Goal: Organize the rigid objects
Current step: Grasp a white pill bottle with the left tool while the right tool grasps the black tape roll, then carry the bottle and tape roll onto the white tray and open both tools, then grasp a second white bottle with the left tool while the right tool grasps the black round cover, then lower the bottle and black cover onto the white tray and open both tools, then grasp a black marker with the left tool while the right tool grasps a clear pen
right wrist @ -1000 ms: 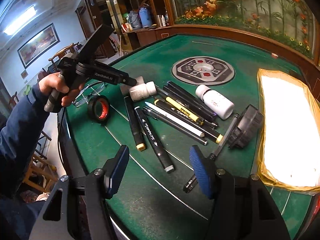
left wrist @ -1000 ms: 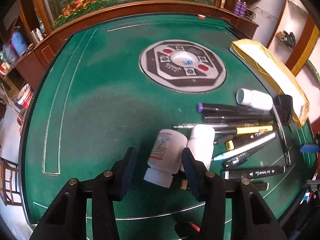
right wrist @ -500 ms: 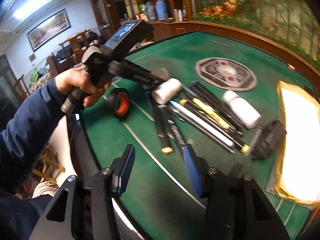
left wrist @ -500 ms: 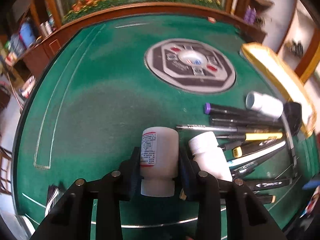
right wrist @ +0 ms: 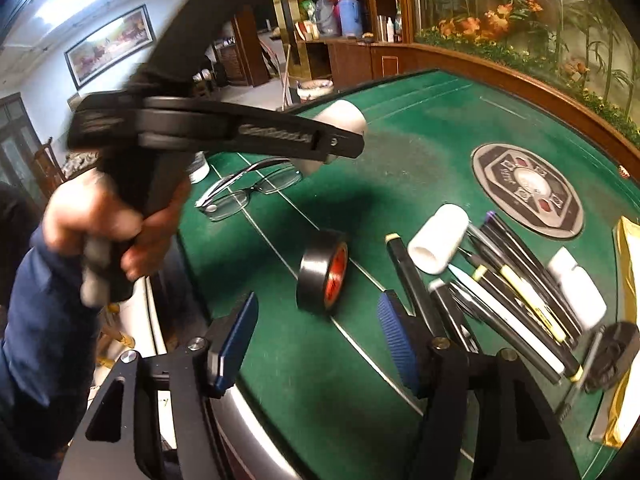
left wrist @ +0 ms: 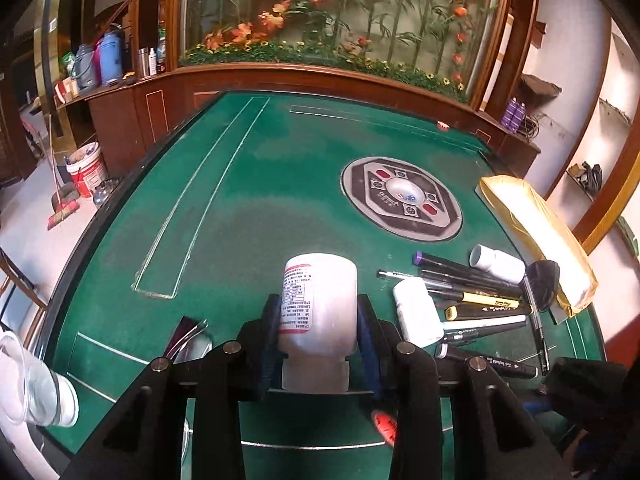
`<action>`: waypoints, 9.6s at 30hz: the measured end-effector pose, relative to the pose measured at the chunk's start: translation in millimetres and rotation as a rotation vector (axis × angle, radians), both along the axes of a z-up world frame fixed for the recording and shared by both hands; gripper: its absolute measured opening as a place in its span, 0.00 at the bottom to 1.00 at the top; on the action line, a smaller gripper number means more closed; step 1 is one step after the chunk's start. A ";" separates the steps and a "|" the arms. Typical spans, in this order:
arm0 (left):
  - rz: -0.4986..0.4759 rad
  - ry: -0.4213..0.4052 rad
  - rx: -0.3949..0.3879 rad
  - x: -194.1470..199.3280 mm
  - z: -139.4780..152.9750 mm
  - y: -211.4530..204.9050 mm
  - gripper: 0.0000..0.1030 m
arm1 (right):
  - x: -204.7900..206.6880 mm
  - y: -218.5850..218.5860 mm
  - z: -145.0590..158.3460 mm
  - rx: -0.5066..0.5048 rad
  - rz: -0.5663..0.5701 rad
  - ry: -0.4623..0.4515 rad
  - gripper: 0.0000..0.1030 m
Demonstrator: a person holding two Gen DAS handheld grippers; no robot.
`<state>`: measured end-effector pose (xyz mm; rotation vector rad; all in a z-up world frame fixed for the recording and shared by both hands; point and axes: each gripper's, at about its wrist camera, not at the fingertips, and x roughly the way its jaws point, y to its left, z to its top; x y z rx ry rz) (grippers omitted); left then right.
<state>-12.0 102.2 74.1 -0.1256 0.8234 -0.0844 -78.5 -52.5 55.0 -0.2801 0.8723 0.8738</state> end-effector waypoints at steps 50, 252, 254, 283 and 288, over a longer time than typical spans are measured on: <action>-0.424 0.018 -0.075 56.4 47.4 -277.0 0.37 | 150.3 -320.1 36.5 0.407 -0.715 0.064 0.14; -0.339 0.083 -0.047 66.9 -4.5 -335.7 0.54 | 161.4 -396.4 2.3 0.439 -0.969 0.068 0.30; -0.325 0.076 -0.049 62.4 -1.5 -327.2 0.54 | 161.2 -396.1 2.1 0.438 -0.969 0.068 0.30; 0.135 0.222 -0.094 -5.3 -56.7 -131.6 0.61 | 152.5 -382.2 8.1 0.472 -0.891 0.069 0.35; 0.124 0.193 -0.057 -7.4 -54.2 -127.5 0.61 | 151.1 -376.7 9.3 0.470 -0.864 0.063 0.35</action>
